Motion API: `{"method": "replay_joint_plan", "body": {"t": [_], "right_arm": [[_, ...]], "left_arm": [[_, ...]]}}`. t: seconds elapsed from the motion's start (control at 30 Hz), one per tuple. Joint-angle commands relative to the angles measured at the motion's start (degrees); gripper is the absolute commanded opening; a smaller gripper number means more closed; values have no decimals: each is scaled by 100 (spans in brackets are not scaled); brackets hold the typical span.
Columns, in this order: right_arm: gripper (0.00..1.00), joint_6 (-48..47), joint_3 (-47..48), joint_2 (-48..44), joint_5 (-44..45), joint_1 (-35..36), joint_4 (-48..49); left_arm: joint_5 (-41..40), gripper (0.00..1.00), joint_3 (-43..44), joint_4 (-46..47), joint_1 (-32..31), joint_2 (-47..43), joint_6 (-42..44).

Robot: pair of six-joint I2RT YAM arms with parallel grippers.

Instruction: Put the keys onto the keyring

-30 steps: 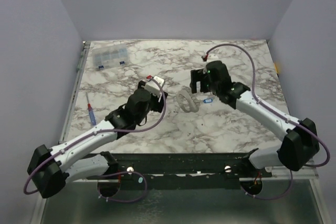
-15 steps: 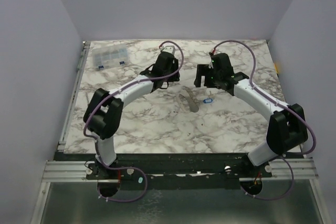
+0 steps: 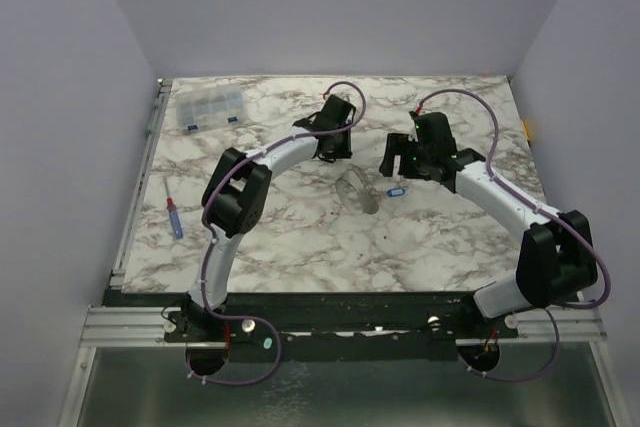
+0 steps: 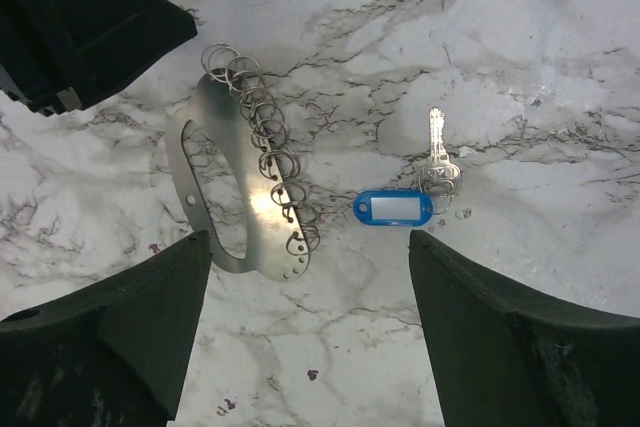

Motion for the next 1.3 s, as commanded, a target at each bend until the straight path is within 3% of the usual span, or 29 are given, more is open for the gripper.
{"method": "replay_joint_plan", "body": {"t": [0.0, 0.47, 1.27], "right_arm": [[83, -12, -71, -214, -142, -51, 8], [81, -45, -201, -313, -228, -55, 102], [81, -43, -298, -461, -218, -57, 140]], "left_arm": [[126, 29, 138, -470, -8, 160, -103], [282, 28, 418, -478, -124, 596, -82], [215, 35, 559, -481, -382, 319, 70]]}}
